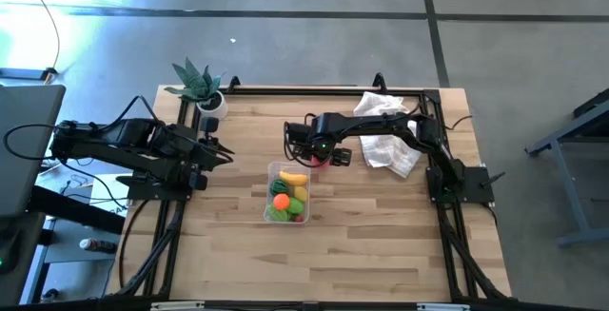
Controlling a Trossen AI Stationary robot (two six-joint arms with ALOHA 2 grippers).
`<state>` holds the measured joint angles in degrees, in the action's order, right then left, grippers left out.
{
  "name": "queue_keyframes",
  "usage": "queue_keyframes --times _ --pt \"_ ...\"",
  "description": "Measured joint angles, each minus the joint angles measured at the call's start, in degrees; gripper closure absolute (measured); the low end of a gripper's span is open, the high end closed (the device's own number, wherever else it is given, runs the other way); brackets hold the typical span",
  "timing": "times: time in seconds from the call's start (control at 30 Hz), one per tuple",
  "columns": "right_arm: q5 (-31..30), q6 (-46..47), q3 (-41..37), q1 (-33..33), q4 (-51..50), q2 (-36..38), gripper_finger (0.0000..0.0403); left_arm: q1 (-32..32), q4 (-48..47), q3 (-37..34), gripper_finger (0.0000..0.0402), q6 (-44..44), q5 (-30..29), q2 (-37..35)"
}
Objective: Pick and placing Produce into tupperware
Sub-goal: Put the apple into the bin
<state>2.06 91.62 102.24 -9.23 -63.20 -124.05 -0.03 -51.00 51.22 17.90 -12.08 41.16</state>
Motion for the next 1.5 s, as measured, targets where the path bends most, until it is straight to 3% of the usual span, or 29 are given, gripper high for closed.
queue_keyframes --times 0.5,1.5 --pt "-1.22 -1.73 0.00 -0.78 -0.11 0.00 0.0040 -0.01 0.00 0.00 0.0316 0.01 -0.02 -0.01" --pt "1.23 -2.12 0.00 -2.43 1.77 -4.72 0.0038 -0.01 0.00 0.00 0.0316 0.01 -0.01 -0.01"
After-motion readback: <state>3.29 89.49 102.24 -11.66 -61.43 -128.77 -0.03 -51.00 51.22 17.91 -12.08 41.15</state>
